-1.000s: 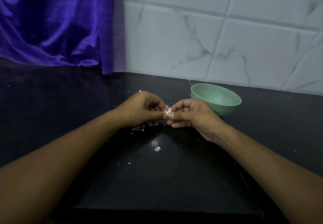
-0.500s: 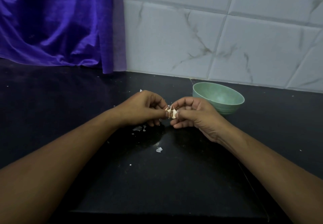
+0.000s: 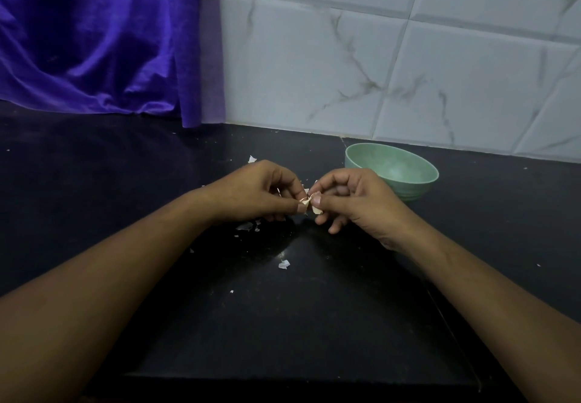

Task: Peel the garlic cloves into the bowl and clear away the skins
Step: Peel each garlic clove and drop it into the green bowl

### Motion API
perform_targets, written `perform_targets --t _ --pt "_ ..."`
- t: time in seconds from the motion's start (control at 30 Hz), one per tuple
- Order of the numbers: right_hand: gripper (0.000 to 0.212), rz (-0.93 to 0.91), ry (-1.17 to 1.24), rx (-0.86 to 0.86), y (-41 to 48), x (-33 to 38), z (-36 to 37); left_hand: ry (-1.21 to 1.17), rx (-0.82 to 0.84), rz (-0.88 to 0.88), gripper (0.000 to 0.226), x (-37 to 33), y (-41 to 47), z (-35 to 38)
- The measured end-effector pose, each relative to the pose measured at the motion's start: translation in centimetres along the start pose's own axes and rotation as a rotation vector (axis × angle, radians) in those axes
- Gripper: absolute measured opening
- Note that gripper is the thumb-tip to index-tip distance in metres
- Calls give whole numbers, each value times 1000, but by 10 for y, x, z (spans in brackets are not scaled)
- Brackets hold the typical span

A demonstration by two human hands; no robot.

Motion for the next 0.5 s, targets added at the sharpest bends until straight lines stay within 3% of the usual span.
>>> perform_targets --t 0.2,0.5 --pt "17 45 -47 45 -2 0 2 -35 9 -29 24 3 2 0" --pt "21 103 69 87 -6 -3 -2 34 4 4 16 1 3 -1"
Point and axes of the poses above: each hand's wrist, its own y-axis towards the middle knuckle, its own z-axis out of the palm, x = y × z, the point moved 10 cm from there along y, towards the middle knuckle, and after that the axes turned 9 degrees about -z, right-handed, at the moved point
